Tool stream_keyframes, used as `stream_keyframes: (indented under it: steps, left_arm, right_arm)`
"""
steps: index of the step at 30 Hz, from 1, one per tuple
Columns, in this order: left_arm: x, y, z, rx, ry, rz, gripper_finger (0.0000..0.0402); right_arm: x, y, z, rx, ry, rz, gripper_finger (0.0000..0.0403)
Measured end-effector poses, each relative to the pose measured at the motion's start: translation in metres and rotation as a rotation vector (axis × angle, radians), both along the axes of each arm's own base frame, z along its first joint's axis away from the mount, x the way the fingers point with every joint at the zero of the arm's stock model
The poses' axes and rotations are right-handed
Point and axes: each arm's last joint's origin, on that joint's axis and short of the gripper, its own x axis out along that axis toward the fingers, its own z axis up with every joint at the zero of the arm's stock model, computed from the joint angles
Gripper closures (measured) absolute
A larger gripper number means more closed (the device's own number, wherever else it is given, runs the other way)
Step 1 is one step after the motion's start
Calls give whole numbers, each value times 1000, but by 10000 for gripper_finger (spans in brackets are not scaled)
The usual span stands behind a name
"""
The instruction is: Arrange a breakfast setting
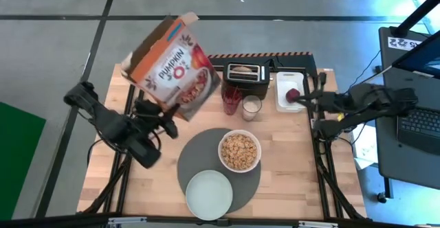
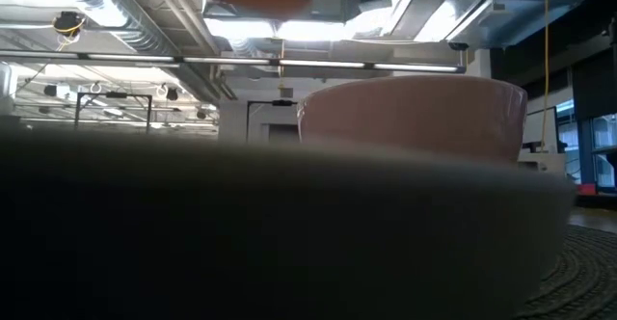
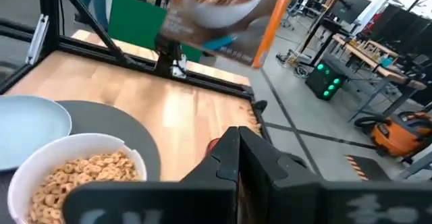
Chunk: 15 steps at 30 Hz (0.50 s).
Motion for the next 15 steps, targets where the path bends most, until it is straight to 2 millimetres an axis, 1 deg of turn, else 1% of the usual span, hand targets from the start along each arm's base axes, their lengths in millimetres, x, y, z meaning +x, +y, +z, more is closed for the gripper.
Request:
stream_keyframes:
  steps: [4, 9, 12, 15]
  left_arm:
    - [-27, 15, 16, 2, 73, -58, 284]
    - [-72, 33, 37, -17, 144, -234, 284]
    - [-97, 45, 46, -76, 150, -370, 284]
    - [-118, 58, 55, -99, 132, -505, 284]
  right_arm:
    - [7, 2, -29, 65, -78, 3, 398]
    - [19, 6, -65, 137, -205, 8, 398]
    - [27, 8, -77, 189, -315, 6, 398]
    - [33, 9, -82, 224, -417, 7, 398]
